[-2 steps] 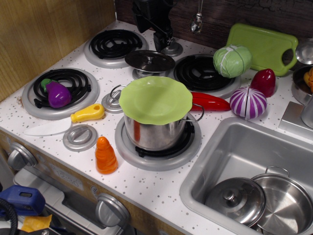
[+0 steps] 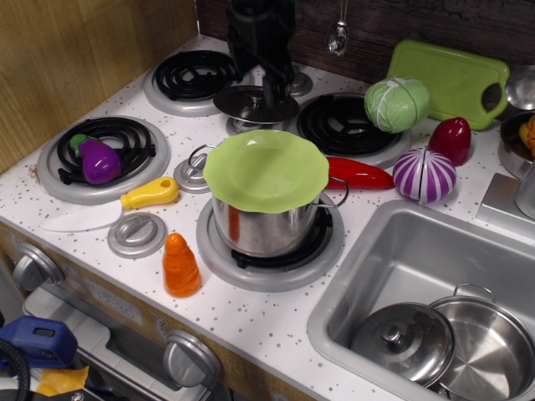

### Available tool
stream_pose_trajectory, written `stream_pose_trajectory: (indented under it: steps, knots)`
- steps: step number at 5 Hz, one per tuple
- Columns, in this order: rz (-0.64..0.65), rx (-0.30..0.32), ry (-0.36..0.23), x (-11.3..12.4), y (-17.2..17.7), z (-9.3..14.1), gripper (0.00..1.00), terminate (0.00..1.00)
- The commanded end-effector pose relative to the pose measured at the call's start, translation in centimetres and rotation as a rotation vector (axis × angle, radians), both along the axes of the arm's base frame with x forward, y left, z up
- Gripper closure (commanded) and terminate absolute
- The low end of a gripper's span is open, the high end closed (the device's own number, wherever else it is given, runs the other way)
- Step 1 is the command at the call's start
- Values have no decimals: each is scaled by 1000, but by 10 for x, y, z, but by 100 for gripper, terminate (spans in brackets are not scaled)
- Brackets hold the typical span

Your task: Put lid on stove

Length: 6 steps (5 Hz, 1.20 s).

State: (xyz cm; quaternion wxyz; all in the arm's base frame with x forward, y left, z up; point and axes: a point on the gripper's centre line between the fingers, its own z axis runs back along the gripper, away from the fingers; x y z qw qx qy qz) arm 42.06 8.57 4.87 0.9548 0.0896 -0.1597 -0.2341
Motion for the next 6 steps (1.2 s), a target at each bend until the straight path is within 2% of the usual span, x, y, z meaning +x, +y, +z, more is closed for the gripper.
stream_pose_trajectory:
  steps: [1,3,6]
  knots:
    - [-35,8,-48,10,14,25,0,0]
    - [-64,-2,-47,14,23,22,0,0]
    - [-86,-42,-85,33,29,14,0,0]
